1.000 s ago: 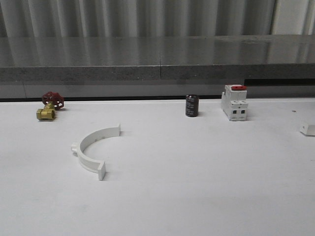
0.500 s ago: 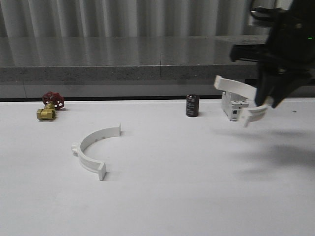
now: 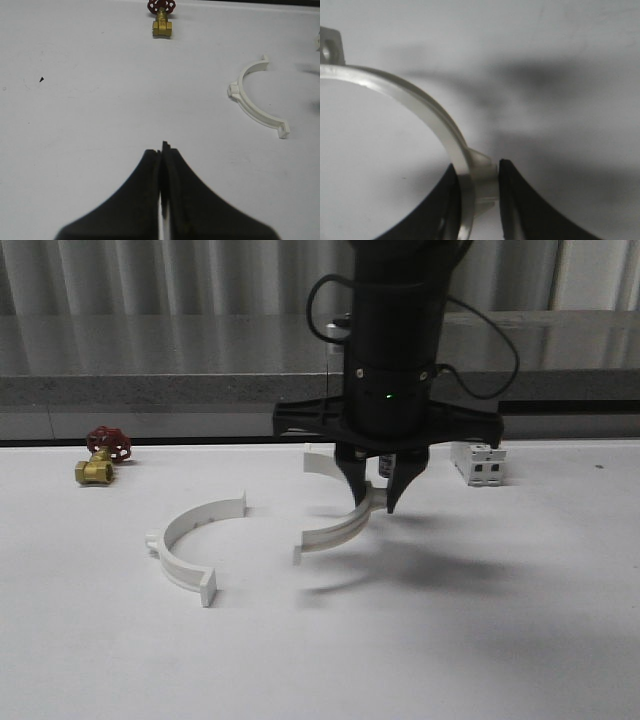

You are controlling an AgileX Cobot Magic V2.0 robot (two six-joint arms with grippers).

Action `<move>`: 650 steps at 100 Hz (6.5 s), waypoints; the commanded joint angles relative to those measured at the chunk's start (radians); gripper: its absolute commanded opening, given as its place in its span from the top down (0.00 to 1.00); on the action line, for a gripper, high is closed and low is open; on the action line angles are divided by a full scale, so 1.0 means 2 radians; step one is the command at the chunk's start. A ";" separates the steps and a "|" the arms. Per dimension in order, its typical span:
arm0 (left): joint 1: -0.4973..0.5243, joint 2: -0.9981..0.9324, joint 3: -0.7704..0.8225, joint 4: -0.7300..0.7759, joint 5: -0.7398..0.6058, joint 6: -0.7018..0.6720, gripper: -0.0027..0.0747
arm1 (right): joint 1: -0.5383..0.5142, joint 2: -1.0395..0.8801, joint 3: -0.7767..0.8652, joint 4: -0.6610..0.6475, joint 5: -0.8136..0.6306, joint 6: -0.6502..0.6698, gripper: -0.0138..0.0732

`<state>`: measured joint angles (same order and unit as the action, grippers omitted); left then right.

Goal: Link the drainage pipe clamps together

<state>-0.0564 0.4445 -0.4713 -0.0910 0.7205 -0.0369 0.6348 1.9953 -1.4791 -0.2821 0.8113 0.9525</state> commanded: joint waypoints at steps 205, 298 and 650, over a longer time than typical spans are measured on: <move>0.001 0.003 -0.013 -0.003 -0.033 0.000 0.99 | 0.048 0.064 -0.100 -0.019 -0.008 0.061 0.69; 0.001 0.003 -0.013 -0.003 -0.033 0.000 0.99 | 0.032 -0.038 -0.131 -0.090 0.065 -0.049 0.41; 0.001 0.003 -0.013 -0.003 -0.033 0.000 0.99 | -0.314 -1.014 0.686 0.133 -0.285 -0.429 0.92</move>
<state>-0.0564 0.4445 -0.4713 -0.0889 0.7205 -0.0356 0.0107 0.0134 -0.1151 -0.0199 0.3333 0.1035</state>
